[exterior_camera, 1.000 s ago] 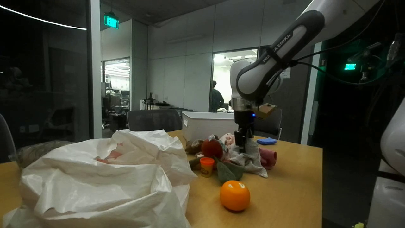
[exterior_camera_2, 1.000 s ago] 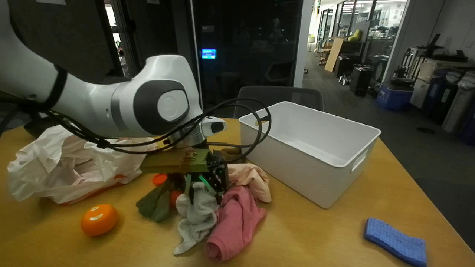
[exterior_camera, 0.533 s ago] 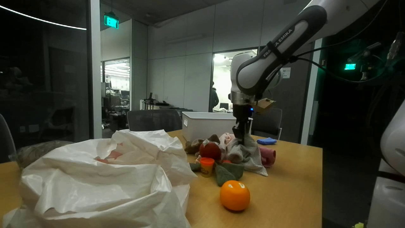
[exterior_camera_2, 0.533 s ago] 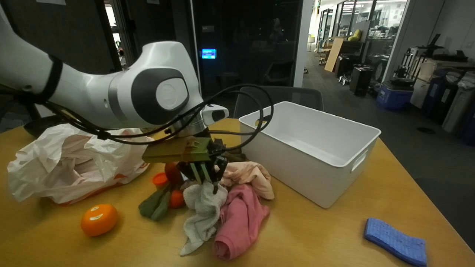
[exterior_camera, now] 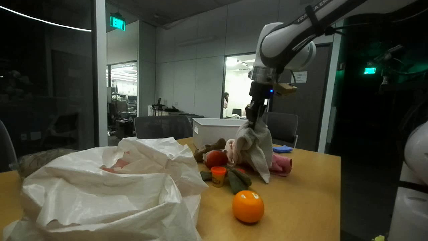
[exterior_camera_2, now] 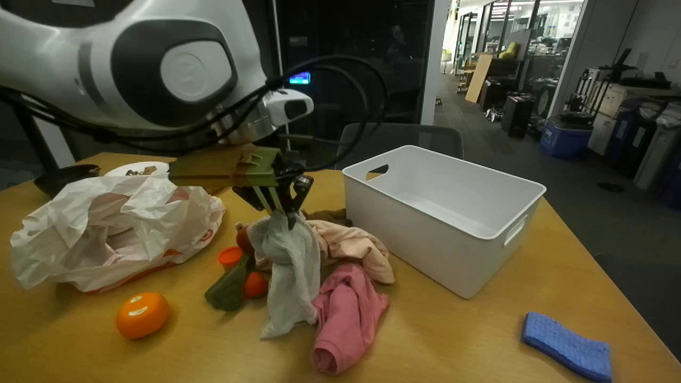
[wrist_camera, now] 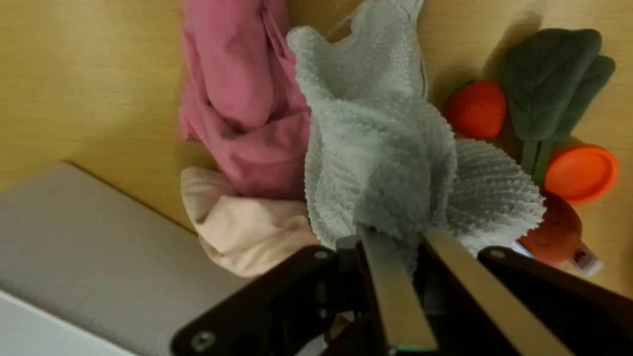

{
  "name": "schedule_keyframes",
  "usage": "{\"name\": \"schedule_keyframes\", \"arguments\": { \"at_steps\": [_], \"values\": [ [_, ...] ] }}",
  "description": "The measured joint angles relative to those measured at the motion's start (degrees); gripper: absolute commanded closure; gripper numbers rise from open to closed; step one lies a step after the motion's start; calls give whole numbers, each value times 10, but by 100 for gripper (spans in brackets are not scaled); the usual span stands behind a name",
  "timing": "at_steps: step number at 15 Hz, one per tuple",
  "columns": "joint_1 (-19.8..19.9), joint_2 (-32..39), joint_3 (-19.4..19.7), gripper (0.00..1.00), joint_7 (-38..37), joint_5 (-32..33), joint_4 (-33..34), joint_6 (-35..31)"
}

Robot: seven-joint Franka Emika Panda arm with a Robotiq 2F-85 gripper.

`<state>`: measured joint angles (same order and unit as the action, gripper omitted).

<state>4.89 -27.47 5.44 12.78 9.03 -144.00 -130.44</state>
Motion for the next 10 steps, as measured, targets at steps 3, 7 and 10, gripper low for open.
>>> {"name": "schedule_keyframes", "arguments": {
  "at_steps": [3,7,10],
  "values": [
    [-6,-58,-1,92,5,1,-3,-19],
    [-19,-125,-10,92,8,6,-6,-52],
    [-55,-170,-10,92,28,3,-8,-58]
  ]
}}
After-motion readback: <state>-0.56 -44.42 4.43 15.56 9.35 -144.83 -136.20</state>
